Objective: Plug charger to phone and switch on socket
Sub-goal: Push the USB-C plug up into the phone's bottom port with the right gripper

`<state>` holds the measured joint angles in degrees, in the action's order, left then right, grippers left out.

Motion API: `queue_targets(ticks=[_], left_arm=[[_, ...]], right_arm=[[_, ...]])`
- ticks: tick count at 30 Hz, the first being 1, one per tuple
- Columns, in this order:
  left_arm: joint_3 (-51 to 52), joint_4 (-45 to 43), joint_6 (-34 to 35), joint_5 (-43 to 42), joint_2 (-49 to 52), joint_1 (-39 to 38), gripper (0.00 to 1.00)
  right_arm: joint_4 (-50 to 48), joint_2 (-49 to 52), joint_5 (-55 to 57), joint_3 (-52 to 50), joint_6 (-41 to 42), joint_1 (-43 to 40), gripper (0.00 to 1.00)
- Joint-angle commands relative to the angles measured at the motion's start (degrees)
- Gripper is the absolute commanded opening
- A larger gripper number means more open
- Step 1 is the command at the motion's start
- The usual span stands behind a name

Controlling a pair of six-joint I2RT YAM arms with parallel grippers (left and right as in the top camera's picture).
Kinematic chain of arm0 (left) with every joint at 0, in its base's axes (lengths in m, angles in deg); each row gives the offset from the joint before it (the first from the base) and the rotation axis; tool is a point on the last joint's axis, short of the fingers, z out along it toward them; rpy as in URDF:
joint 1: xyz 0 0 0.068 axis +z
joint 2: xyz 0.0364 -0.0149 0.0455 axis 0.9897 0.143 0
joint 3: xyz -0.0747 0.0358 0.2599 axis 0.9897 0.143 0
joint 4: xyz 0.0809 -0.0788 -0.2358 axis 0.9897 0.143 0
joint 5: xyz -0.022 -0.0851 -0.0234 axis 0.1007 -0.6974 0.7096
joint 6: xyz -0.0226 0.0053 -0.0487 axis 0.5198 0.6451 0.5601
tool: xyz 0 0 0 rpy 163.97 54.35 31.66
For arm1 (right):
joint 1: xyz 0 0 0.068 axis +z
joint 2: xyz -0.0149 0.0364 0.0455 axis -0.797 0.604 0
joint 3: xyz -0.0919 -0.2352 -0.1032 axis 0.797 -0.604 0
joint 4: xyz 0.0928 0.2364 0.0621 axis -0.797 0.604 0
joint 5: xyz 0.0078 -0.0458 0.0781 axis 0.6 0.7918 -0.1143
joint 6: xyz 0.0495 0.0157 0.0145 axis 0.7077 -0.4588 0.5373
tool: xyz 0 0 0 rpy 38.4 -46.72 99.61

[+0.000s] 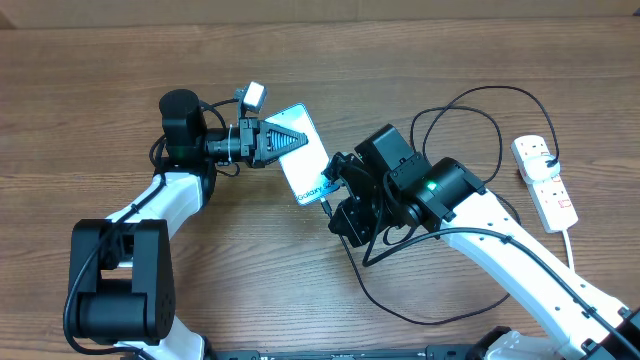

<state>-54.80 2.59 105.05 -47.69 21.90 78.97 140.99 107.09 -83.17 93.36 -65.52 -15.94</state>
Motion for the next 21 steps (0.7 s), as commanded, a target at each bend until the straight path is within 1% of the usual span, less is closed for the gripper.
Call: queue_targets(ticks=[1, 7, 15, 21], left_arm=[[-1.22, -0.22, -1.03, -1.29, 0.04, -0.66, 0.04], [-1.22, 2.51, -1.20, 0.35, 0.04, -0.66, 0.04], [-1.22, 2.51, -1.55, -0.20, 0.07, -0.70, 0.04], [-1.22, 2.45, -1.62, -0.52, 0.07, -0.50, 0.04]], right_arm=[[-0.98, -0.52, -0.24, 1.64, 0.24, 0.15, 0.04], [-1.07, -0.52, -2.43, 1.64, 0.24, 0.15, 0.04], [-1.90, -0.52, -2.32, 1.64, 0.24, 0.15, 0.04], [1.27, -0.50, 1.53, 1.64, 0.26, 0.15, 0.04]])
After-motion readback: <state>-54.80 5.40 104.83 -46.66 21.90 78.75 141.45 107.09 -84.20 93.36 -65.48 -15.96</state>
